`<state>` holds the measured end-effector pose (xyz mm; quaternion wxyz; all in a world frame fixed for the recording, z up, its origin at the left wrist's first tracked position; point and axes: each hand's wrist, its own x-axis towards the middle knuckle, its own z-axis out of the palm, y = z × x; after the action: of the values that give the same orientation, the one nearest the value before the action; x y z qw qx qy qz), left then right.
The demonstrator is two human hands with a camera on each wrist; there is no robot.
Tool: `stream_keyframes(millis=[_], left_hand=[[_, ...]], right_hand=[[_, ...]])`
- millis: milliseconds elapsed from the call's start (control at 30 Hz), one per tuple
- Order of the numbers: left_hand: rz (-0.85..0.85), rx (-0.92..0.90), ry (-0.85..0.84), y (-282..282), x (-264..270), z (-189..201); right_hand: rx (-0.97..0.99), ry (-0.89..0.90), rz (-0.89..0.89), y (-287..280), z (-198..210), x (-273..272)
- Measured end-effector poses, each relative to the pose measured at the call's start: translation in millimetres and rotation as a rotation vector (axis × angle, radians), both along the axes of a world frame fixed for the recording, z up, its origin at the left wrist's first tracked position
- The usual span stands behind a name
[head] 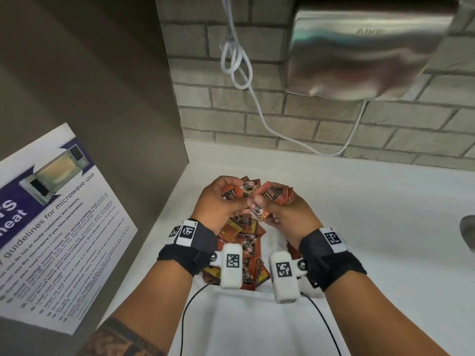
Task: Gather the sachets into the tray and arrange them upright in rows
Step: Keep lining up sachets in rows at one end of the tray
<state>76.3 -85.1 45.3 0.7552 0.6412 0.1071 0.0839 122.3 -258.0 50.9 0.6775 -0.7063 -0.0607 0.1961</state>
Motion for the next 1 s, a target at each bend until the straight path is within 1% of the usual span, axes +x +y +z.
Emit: stream_keyframes(millis=[67,200,267,333,367,433,500,567,633,700,767,833,900,1000], left_hand=[[-0.015,-0.008,-0.004,-3.6,-1.4,-0.8],[-0.013,0.000,-0.034,3.6,-2.3,-2.8],[-0.032,0.059,-0.045,9.6,-3.1,-3.1],[-0.076,0.135,-0.044,13.0,-5.1,-0.2],[-0.106,0.185,-0.042,13.3,-6.1,2.3],[-0.187,0.279,-0.035,12.7,-6.8,5.6],[-0.234,0.317,-0.031,12.7,-6.3,6.8],[-0.182,0.324,-0.024,13.2,-4.7,8.8],[-0.088,0.313,-0.031,14.2,-3.0,10.4],[-0.026,0.300,-0.043,16.6,-0.1,9.5],[-0.041,0.304,-0.045,16.2,2.2,8.6],[-0.103,0.311,-0.051,10.5,3.3,9.7],[-0.140,0.319,-0.062,3.4,4.5,11.1],[-0.105,0.327,-0.074,1.5,7.3,10.6]], right_hand=[[0.003,-0.010,-0.034,1.7,1.6,-3.3],[0.258,0.088,-0.117,0.6,10.4,1.6],[0.271,0.080,-0.150,-4.4,14.7,6.8],[0.207,0.028,-0.143,-7.3,19.0,10.4],[0.146,-0.020,-0.115,-7.2,21.5,11.0],[-0.028,-0.123,0.002,-5.6,23.6,12.0],[-0.145,-0.171,0.123,-4.0,22.7,12.0],[-0.148,-0.165,0.137,-4.4,20.5,11.8],[-0.143,-0.120,0.151,-7.1,18.3,12.2],[-0.176,-0.061,0.250,-9.6,18.8,9.8],[-0.228,-0.027,0.382,-9.6,20.8,6.9],[-0.240,0.014,0.453,-7.9,23.1,3.8],[-0.207,0.059,0.469,-5.0,23.4,-0.2],[-0.142,0.101,0.438,-5.4,20.6,-2.5]])
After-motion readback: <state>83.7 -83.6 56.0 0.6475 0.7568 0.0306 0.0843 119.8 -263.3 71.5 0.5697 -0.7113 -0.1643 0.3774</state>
